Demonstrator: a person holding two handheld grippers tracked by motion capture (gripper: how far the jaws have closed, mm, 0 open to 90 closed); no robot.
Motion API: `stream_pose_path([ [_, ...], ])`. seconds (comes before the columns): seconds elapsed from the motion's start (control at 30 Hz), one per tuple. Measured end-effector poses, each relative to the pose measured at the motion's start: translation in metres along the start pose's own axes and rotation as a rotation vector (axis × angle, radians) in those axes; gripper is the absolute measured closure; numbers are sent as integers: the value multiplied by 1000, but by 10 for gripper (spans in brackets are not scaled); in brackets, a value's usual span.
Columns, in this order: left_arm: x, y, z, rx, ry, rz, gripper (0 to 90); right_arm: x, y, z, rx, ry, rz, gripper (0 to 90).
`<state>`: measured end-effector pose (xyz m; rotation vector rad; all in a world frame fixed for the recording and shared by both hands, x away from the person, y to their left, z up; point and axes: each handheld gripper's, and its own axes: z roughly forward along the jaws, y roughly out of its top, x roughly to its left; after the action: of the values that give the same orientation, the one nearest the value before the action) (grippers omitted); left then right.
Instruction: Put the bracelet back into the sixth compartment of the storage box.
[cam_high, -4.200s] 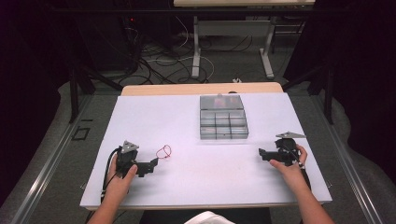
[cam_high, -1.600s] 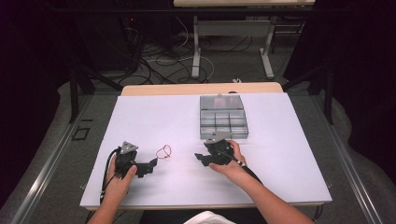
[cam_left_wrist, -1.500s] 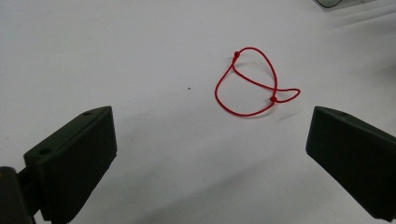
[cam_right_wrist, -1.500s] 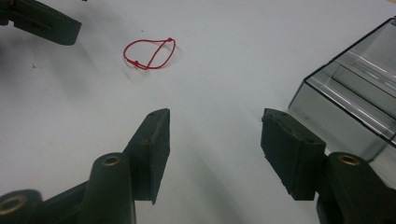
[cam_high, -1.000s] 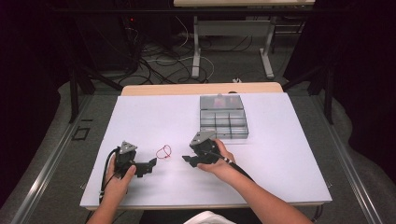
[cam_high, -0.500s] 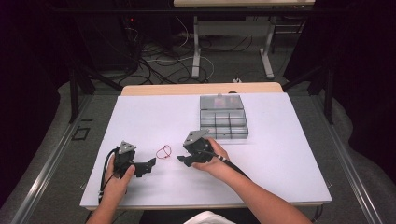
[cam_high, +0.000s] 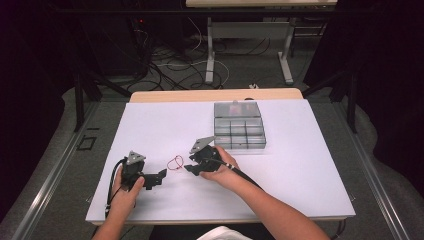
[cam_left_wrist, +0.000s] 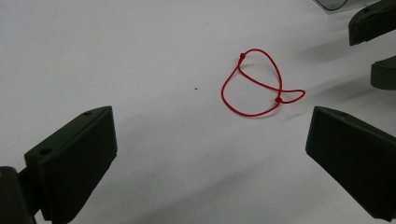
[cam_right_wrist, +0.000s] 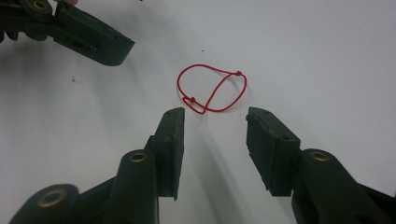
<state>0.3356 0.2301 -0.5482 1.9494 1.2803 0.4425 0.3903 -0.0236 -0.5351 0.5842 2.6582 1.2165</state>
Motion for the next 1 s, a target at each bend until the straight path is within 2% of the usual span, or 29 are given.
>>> stream_pose_path([
  [0.07,0,0,0,1,-1,1,23,1,1,3,5,6,19,581],
  [0.23,0,0,1,2,-3,0,23,1,4,12,6,17,26,587],
  [0.57,-1,0,1,4,-3,2,23,3,9,22,-3,28,-9,640],
  [0.73,-1,0,2,4,-2,3,23,5,10,30,12,41,-10,650],
  [1.0,0,0,2,6,-4,6,23,6,10,35,14,29,-1,669],
])
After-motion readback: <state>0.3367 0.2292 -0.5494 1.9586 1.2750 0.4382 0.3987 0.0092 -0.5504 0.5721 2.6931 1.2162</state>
